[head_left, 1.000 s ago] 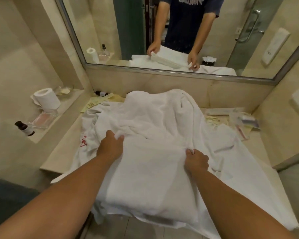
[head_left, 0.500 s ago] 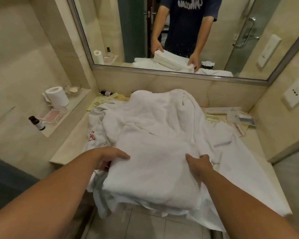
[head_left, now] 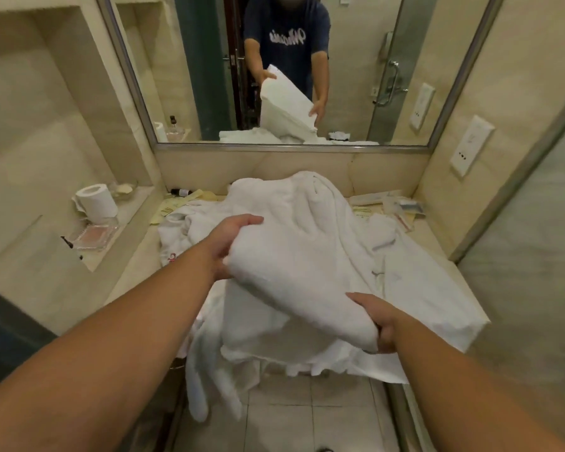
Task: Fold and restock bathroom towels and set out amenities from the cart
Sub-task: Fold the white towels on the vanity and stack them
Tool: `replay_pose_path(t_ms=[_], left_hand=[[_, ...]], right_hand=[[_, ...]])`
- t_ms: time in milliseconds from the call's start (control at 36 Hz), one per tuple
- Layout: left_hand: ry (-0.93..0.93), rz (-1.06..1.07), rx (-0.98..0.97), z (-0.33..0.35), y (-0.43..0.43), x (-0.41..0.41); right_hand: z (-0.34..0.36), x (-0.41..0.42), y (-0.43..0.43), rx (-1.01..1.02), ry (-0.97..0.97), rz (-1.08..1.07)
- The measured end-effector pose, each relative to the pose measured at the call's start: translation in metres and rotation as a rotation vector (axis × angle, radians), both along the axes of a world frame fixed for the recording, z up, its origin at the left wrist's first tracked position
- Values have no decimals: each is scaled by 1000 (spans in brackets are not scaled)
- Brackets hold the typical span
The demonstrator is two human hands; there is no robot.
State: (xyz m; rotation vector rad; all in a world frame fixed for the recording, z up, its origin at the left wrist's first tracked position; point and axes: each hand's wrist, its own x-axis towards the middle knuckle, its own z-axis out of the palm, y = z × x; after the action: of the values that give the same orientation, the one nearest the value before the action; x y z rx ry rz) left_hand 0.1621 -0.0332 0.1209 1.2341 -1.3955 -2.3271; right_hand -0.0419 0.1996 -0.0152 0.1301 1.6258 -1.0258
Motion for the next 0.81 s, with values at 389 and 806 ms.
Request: replay_pose_path(t_ms=[389,806], left_hand=[[52,341,-108,131,-12,-11],[377,475,-187,194,-37,-55]], right_hand=[[187,-52,-45,-744,216,-353],[295,-92,-97,-905,410,-316]])
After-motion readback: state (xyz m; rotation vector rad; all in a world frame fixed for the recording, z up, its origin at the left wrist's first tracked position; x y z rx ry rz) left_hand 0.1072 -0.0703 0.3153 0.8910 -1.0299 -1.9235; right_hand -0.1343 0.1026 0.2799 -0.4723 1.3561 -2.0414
